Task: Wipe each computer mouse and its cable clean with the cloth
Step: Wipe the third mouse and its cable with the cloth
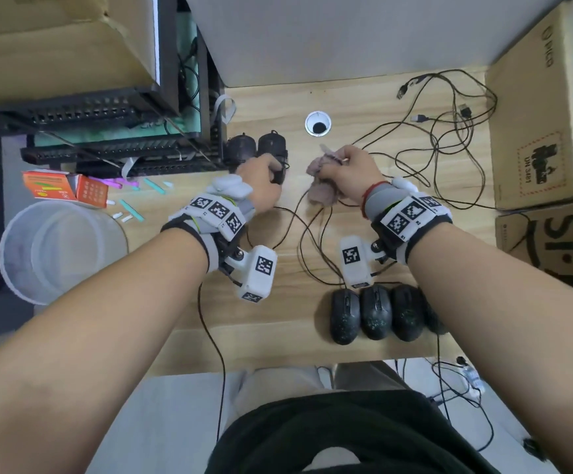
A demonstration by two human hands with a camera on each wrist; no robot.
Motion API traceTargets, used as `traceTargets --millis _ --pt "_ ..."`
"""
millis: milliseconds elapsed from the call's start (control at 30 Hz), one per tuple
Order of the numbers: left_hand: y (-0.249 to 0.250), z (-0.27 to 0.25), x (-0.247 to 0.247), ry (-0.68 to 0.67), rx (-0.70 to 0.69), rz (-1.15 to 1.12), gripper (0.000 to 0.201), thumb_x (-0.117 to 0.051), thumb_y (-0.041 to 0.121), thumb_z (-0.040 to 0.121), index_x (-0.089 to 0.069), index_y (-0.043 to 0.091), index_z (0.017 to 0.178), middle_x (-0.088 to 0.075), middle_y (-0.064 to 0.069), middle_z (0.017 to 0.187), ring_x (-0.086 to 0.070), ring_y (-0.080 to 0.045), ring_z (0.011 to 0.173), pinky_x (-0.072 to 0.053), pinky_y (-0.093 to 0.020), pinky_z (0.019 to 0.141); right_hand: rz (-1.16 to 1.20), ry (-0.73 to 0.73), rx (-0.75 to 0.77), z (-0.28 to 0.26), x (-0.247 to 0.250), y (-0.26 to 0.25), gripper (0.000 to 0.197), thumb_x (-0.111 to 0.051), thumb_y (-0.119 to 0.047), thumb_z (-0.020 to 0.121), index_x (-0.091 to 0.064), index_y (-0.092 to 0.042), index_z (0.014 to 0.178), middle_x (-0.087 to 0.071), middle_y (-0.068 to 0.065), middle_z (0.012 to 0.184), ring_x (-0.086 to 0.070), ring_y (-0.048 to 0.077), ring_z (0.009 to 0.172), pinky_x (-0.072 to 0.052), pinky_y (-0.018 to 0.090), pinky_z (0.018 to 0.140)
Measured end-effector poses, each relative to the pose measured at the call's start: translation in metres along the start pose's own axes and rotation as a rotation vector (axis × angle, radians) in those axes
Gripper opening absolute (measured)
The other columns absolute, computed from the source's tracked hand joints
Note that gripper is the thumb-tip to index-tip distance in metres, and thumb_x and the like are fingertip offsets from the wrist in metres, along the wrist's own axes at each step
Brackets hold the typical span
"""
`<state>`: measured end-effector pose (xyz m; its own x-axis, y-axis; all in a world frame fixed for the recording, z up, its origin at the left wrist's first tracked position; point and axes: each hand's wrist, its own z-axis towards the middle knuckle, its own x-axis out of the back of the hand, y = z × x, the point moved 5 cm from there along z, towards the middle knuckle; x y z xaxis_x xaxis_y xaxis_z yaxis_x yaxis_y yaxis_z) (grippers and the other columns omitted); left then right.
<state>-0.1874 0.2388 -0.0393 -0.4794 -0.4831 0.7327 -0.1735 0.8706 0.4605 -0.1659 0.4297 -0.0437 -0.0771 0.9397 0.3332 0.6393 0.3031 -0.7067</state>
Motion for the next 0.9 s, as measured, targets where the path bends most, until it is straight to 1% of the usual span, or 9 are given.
traceTargets --millis 67,167,300,367,500,600,667,733,900 --pt "-0.005 -0.017 -0.019 -0.048 0.088 -0.114 0.028 -0.063 0.012 0.089 -0.066 0.024 0.115 -0.068 -0.002 0.110 -0.060 -0.021 0.098 -0.043 -0.024 0.080 0.010 0.001 -0.015 -0.012 0.010 0.010 0.038 -0.073 -0.043 0.051 -0.054 -0.025 0.079 -0.071 0.014 0.094 -0.071 0.033 0.089 -0.059 0.051 0.078" --pt "-0.008 -0.052 -0.065 -0.146 0.182 -0.161 0.022 -0.073 0.025 0.082 -0.065 0.027 0.103 -0.071 0.000 0.107 -0.065 -0.021 0.097 -0.054 -0.032 0.088 -0.020 0.015 -0.033 -0.038 0.028 0.033 0.025 -0.076 -0.030 0.069 -0.056 -0.021 0.082 -0.068 0.008 0.084 -0.070 0.030 0.082 -0.059 0.042 0.071" --pt "-0.008 -0.092 -0.122 -0.258 0.254 -0.145 0.041 -0.084 0.037 0.074 -0.059 0.022 0.103 -0.068 -0.002 0.107 -0.065 -0.024 0.099 -0.054 -0.040 0.093 -0.029 0.015 -0.034 -0.059 0.042 0.064 0.028 -0.077 -0.028 0.074 -0.059 -0.016 0.092 -0.067 0.008 0.086 -0.070 0.031 0.087 -0.059 0.048 0.072" --pt "-0.008 -0.114 -0.155 -0.276 0.266 -0.151 0.056 -0.087 0.042 0.069 -0.057 0.018 0.110 -0.066 -0.003 0.108 -0.064 -0.025 0.099 -0.054 -0.043 0.091 -0.038 -0.012 -0.037 -0.069 0.047 0.086 0.031 -0.077 -0.032 0.068 -0.059 -0.019 0.089 -0.068 0.008 0.088 -0.070 0.031 0.088 -0.060 0.051 0.073" --pt "-0.004 -0.151 -0.198 -0.229 0.282 -0.092 0.081 -0.092 0.040 0.064 -0.048 0.009 0.124 -0.058 -0.011 0.115 -0.058 -0.029 0.099 -0.051 -0.044 0.088 -0.036 -0.051 -0.038 -0.080 0.051 0.120 0.034 -0.078 -0.038 0.059 -0.058 -0.024 0.083 -0.072 0.008 0.091 -0.071 0.026 0.084 -0.060 0.050 0.074" --pt "-0.003 -0.169 -0.220 -0.218 0.298 0.041 0.097 -0.089 0.053 0.050 -0.035 0.015 0.121 -0.045 -0.010 0.118 -0.052 -0.030 0.095 -0.052 -0.046 0.085 -0.035 -0.051 -0.023 -0.086 0.053 0.136 0.033 -0.079 -0.038 0.057 -0.056 -0.024 0.077 -0.071 0.008 0.088 -0.071 0.029 0.087 -0.059 0.050 0.078" --pt "0.001 -0.178 -0.231 -0.184 0.316 0.094 0.091 -0.089 0.047 0.055 -0.029 0.014 0.116 -0.041 -0.011 0.122 -0.051 -0.030 0.099 -0.052 -0.045 0.088 -0.029 -0.056 -0.025 -0.089 0.055 0.147 0.037 -0.078 -0.040 0.052 -0.055 -0.024 0.076 -0.072 0.011 0.090 -0.071 0.031 0.088 -0.059 0.052 0.077" --pt "0.007 -0.185 -0.238 -0.141 0.303 0.129 0.082 -0.088 0.037 0.068 -0.036 0.011 0.126 -0.042 -0.012 0.126 -0.052 -0.033 0.109 -0.049 -0.042 0.093 0.000 -0.060 -0.020 -0.096 0.057 0.155 0.034 -0.080 -0.035 0.054 -0.055 -0.024 0.075 -0.071 0.012 0.086 -0.071 0.033 0.087 -0.059 0.054 0.072" --pt "0.002 -0.188 -0.242 -0.077 0.266 0.109 0.087 -0.090 0.038 0.064 -0.040 0.009 0.129 -0.048 -0.014 0.125 -0.059 -0.037 0.108 -0.047 -0.039 0.079 -0.016 -0.070 0.005 -0.113 0.061 0.157 0.030 -0.078 -0.030 0.060 -0.056 -0.023 0.078 -0.071 0.017 0.093 -0.072 0.031 0.085 -0.060 0.053 0.070"
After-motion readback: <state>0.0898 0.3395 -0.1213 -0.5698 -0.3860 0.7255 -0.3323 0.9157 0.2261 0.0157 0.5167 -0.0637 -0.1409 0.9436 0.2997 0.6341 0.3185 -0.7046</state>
